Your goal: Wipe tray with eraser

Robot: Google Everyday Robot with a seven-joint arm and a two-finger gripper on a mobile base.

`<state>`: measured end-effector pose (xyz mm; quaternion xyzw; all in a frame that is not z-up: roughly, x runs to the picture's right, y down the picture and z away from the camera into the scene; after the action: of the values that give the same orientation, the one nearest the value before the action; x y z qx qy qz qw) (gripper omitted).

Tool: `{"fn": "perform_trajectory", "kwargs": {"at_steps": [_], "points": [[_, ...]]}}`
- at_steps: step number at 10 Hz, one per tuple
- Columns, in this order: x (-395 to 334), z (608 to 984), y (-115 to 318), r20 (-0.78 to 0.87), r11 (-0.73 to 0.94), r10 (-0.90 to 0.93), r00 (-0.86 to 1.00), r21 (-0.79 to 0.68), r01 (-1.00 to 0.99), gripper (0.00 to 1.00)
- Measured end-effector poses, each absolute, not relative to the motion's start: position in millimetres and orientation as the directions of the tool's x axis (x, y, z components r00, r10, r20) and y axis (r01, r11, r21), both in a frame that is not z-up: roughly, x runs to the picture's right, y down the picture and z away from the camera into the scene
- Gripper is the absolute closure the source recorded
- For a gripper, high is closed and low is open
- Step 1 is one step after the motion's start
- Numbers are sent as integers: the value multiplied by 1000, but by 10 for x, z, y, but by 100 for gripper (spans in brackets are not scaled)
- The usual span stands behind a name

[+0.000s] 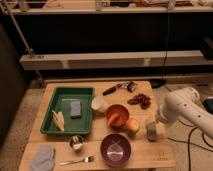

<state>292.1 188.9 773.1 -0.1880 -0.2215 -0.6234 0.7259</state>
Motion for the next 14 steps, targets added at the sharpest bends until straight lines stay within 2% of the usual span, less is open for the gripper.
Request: {"fn": "perform_trajectory", "kwargs": {"at_steps": [14], "points": [[2661, 8182, 2246, 574, 69, -817, 56, 1, 998, 31]]}}
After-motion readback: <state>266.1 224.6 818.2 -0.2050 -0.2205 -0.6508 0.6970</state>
